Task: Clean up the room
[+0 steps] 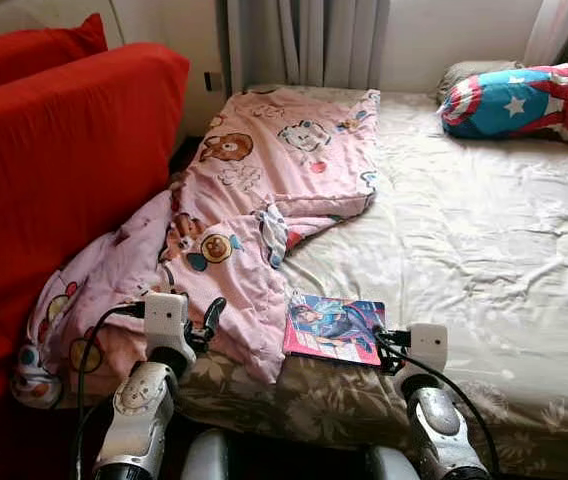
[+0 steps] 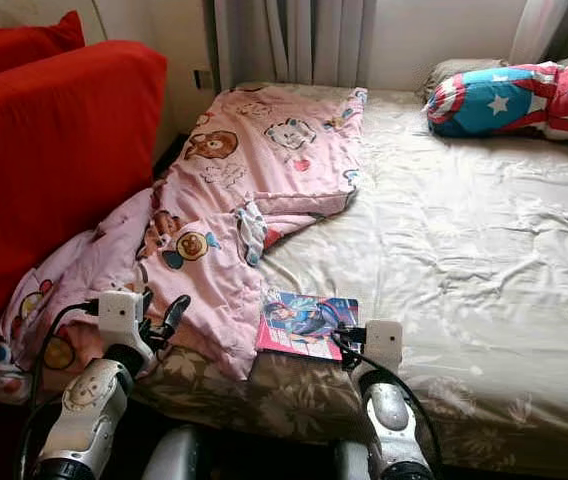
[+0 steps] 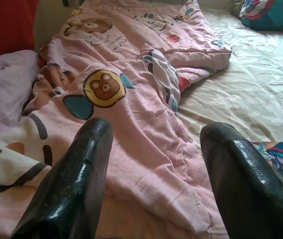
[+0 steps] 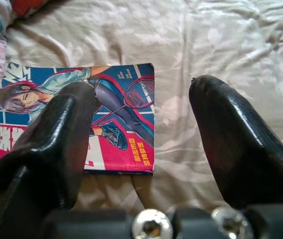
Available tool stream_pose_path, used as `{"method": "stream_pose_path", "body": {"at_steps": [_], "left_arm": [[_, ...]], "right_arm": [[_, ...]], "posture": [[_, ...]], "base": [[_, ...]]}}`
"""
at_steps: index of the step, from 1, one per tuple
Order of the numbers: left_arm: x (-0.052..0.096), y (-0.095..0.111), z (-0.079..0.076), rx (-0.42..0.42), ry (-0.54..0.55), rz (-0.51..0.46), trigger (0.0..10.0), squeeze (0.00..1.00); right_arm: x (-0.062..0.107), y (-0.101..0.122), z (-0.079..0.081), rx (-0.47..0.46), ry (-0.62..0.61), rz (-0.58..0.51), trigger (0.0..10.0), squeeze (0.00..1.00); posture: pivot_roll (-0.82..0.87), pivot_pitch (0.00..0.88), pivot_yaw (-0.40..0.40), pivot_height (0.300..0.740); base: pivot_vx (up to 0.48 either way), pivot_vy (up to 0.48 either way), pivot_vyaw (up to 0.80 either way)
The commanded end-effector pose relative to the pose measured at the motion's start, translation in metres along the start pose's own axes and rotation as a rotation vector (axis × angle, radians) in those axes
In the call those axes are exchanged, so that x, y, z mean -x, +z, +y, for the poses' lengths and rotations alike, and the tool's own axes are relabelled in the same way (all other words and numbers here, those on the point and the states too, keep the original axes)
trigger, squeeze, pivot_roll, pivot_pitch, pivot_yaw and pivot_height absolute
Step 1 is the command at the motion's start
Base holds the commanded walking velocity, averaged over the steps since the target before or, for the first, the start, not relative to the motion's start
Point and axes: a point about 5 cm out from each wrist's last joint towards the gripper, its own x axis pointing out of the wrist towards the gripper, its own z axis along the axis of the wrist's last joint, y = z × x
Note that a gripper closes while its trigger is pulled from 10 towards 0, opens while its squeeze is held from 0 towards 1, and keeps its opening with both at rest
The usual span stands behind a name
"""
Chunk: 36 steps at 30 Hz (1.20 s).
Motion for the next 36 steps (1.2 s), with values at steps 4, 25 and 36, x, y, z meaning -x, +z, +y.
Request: {"method": "stream_pose_path", "body": {"at_steps": [4, 25, 36], "left_arm": [[-0.002, 0.0, -0.004, -0.031, -0.033, 0.013, 10.0, 0.0], [0.036, 0.009, 0.01, -0.068, -0.004, 0.034, 10.0, 0.0], [0.054, 0.012, 0.013, -0.082, 0.016, 0.069, 10.0, 0.0]], "right_arm": [[-0.004, 0.003, -0.002, -0.002, -0.021, 0.017, 10.0, 0.0], [-0.019, 0.021, -0.009, -0.179, -0.015, 0.027, 10.0, 0.02], [-0.018, 0.019, -0.014, -0.245, -0.038, 0.034, 10.0, 0.0]], "posture": [[0.02, 0.105, 0.018, 0.6], [0.14, 0.31, 0.069, 0.6], [0.18, 0.345, 0.091, 0.6]], "base": [[0.0, 0.0, 0.0], [0.0, 0.0, 0.0], [0.0, 0.0, 0.0]]}}
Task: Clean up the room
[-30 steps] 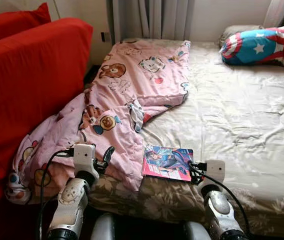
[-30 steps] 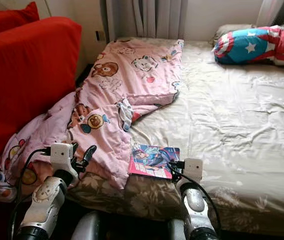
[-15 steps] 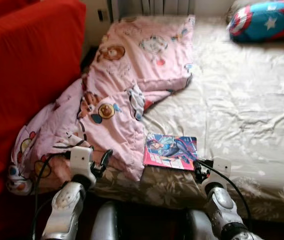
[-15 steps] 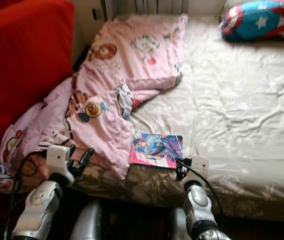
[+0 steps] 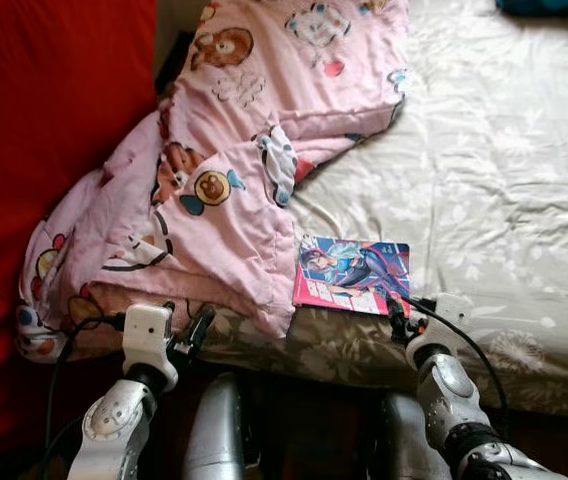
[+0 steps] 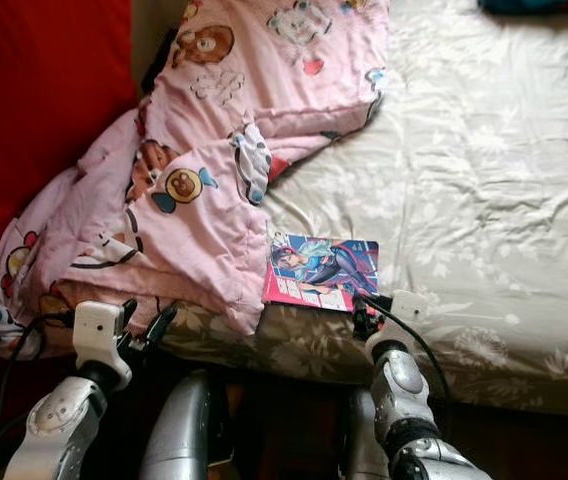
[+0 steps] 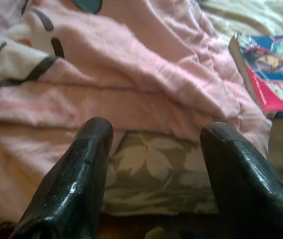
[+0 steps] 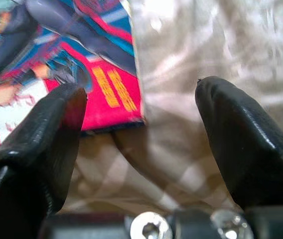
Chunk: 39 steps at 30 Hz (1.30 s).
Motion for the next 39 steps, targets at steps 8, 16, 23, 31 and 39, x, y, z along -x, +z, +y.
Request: {"method": "stream_pose_path", "body": {"at_steps": [8, 16, 23, 31, 39], "left_arm": [[0.011, -0.002, 0.006, -0.023, 0.03, 0.042, 10.0, 0.0], [0.011, 0.002, 0.005, -0.017, 0.036, 0.044, 10.0, 0.0], [0.011, 0.003, 0.005, -0.018, 0.035, 0.043, 10.0, 0.0], [0.018, 0.001, 0.008, -0.023, 0.047, 0.057, 10.0, 0.0], [0.024, -0.004, 0.011, -0.029, 0.066, 0.081, 10.0, 0.0]], "right_arm": [[0.005, -0.009, 0.0, -0.06, 0.012, -0.002, 10.0, 0.0], [0.001, 0.016, -0.001, -0.04, 0.003, -0.166, 10.0, 0.0], [0.002, 0.012, -0.001, -0.058, 0.017, -0.142, 10.0, 0.0], [0.0, 0.007, 0.003, -0.161, 0.055, -0.094, 10.0, 0.0], [0.002, -0.001, -0.004, -0.224, 0.025, -0.056, 10.0, 0.0]], "posture": [[0.2, 0.355, 0.099, 0.6], [0.2, 0.347, 0.099, 0.6], [0.2, 0.341, 0.1, 0.6], [0.22, 0.329, 0.103, 0.6], [0.22, 0.323, 0.101, 0.6]], "base": [[0.0, 0.0, 0.0], [0.0, 0.0, 0.0], [0.0, 0.0, 0.0], [0.0, 0.0, 0.0], [0.0, 0.0, 0.0]]}}
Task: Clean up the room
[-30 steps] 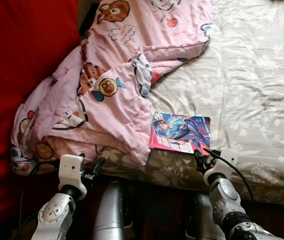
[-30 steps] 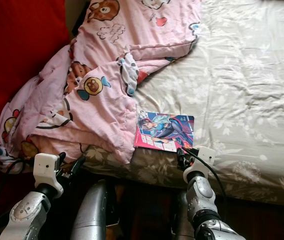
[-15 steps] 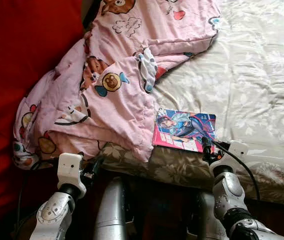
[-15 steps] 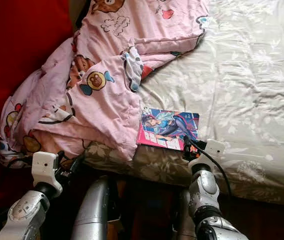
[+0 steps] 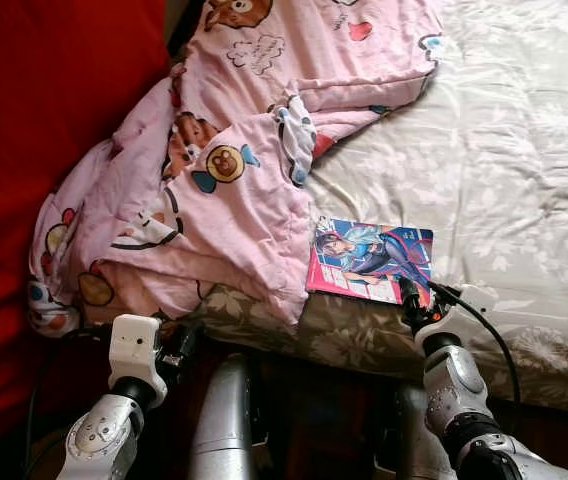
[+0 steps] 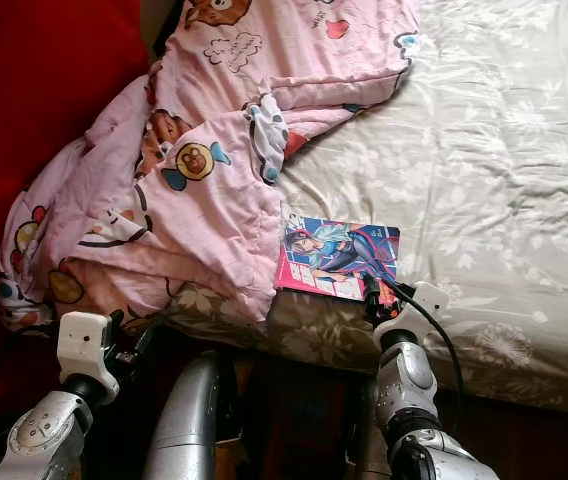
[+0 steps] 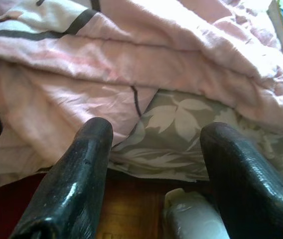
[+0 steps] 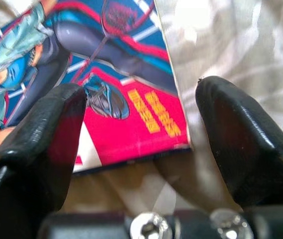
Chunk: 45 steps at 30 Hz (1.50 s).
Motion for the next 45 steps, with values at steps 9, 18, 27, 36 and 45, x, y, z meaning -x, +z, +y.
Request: {"method": "stream_pose_path", "body": {"at_steps": [9, 18, 27, 36, 45], "left_arm": [[0.01, -0.006, 0.009, -0.022, 0.032, 0.045, 10.0, 0.0], [0.011, -0.006, 0.009, -0.026, 0.031, 0.048, 10.0, 0.0], [0.011, -0.006, 0.009, -0.032, 0.027, 0.052, 10.0, 0.0], [0.01, -0.005, 0.01, -0.035, 0.029, 0.051, 10.0, 0.0], [0.011, -0.005, 0.009, -0.038, 0.03, 0.053, 10.0, 0.0]], "right_arm": [[0.013, -0.022, -0.015, -0.093, -0.044, 0.088, 10.0, 0.0], [0.016, -0.023, -0.029, -0.319, -0.106, 0.092, 10.0, 0.0], [0.016, -0.032, -0.018, -0.539, -0.035, 0.143, 10.0, 0.0], [0.019, -0.046, -0.01, -0.601, -0.026, 0.236, 10.0, 0.0], [0.024, -0.063, 0.003, -0.523, -0.007, 0.38, 10.0, 0.0]], "posture": [[0.24, 0.33, 0.112, 0.6], [0.24, 0.327, 0.116, 0.6], [0.25, 0.328, 0.119, 0.6], [0.26, 0.322, 0.118, 0.6], [0.26, 0.322, 0.116, 0.6]], "base": [[0.0, 0.0, 0.0], [0.0, 0.0, 0.0], [0.0, 0.0, 0.0], [0.0, 0.0, 0.0], [0.0, 0.0, 0.0]]}}
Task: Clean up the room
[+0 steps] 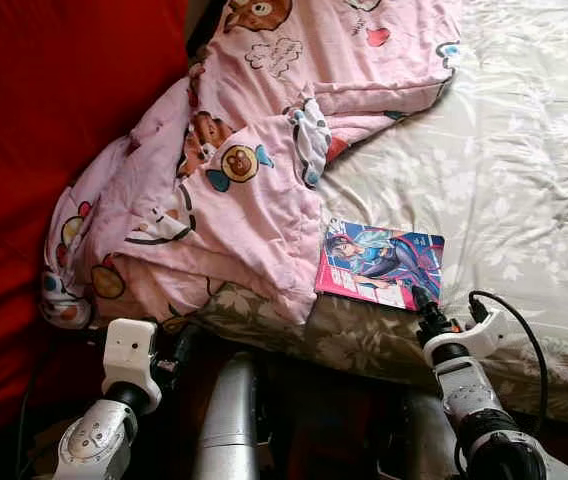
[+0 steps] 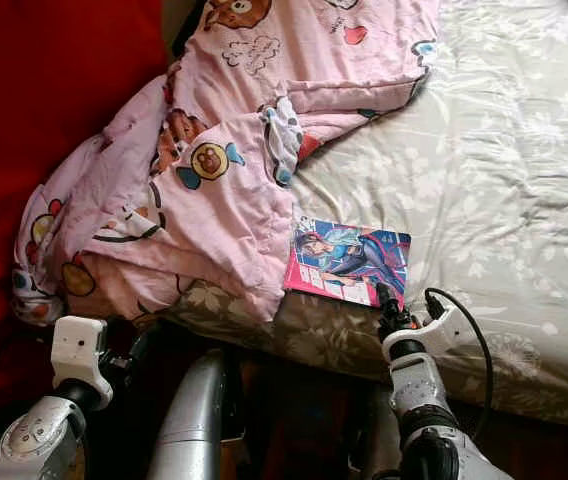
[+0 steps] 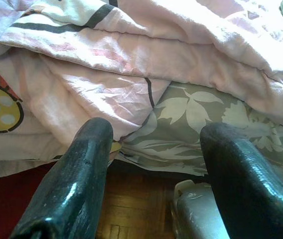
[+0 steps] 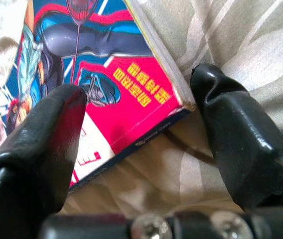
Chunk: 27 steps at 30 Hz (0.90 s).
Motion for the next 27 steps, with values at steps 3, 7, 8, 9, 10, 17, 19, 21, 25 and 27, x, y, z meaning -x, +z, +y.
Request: {"method": "stream_pose_path", "body": {"at_steps": [3, 7, 8, 9, 10, 17, 19, 21, 25, 27], "left_arm": [[0.006, -0.006, 0.006, -0.025, 0.025, 0.039, 10.0, 0.0], [0.005, -0.005, 0.007, -0.028, 0.027, 0.038, 10.0, 0.0], [0.006, -0.004, 0.008, -0.029, 0.029, 0.037, 10.0, 0.0], [0.006, -0.004, 0.008, -0.03, 0.03, 0.037, 10.0, 0.0], [0.006, -0.004, 0.008, -0.03, 0.03, 0.038, 10.0, 0.0], [0.007, -0.003, 0.008, -0.041, 0.03, 0.033, 10.0, 0.0], [0.007, -0.003, 0.008, -0.042, 0.03, 0.034, 10.0, 0.0], [0.007, -0.003, 0.008, -0.043, 0.028, 0.035, 10.0, 0.0], [0.008, -0.003, 0.008, -0.044, 0.027, 0.037, 10.0, 0.0], [0.008, -0.003, 0.008, -0.044, 0.025, 0.038, 10.0, 0.0]], "right_arm": [[0.014, -0.057, -0.011, -0.014, -0.067, 0.243, 10.0, 0.0], [0.011, -0.055, -0.006, -0.068, -0.061, 0.212, 10.0, 0.0], [0.01, -0.055, -0.004, -0.069, -0.055, 0.211, 10.0, 0.0], [0.009, -0.055, -0.002, -0.07, -0.047, 0.209, 10.0, 0.0], [0.009, -0.055, -0.002, -0.072, -0.043, 0.207, 10.0, 0.0], [0.002, -0.051, 0.013, -0.109, 0.029, 0.184, 10.0, 0.0], [0.002, -0.051, 0.013, -0.108, 0.031, 0.185, 10.0, 0.0], [0.001, -0.051, 0.014, -0.105, 0.029, 0.186, 0.0, 0.0], [0.001, -0.052, 0.016, -0.114, 0.04, 0.186, 0.0, 0.0], [0.002, -0.053, 0.015, -0.111, 0.042, 0.189, 0.0, 0.0]], "posture": [[0.27, 0.323, 0.117, 0.6], [0.27, 0.323, 0.117, 0.6], [0.28, 0.324, 0.119, 0.6], [0.28, 0.324, 0.119, 0.6], [0.28, 0.324, 0.119, 0.6], [0.29, 0.326, 0.12, 0.6], [0.29, 0.326, 0.12, 0.6], [0.29, 0.326, 0.123, 0.6], [0.29, 0.332, 0.125, 0.6], [0.29, 0.332, 0.125, 0.6]], "base": [[0.0, 0.0, 0.0], [0.0, 0.0, 0.0], [0.0, 0.0, 0.0], [0.0, 0.0, 0.0], [0.0, 0.0, 0.0], [0.0, 0.0, 0.0], [0.0, 0.0, 0.0], [0.0, 0.0, 0.0], [0.0, 0.0, 0.0], [0.0, 0.0, 0.0]]}}
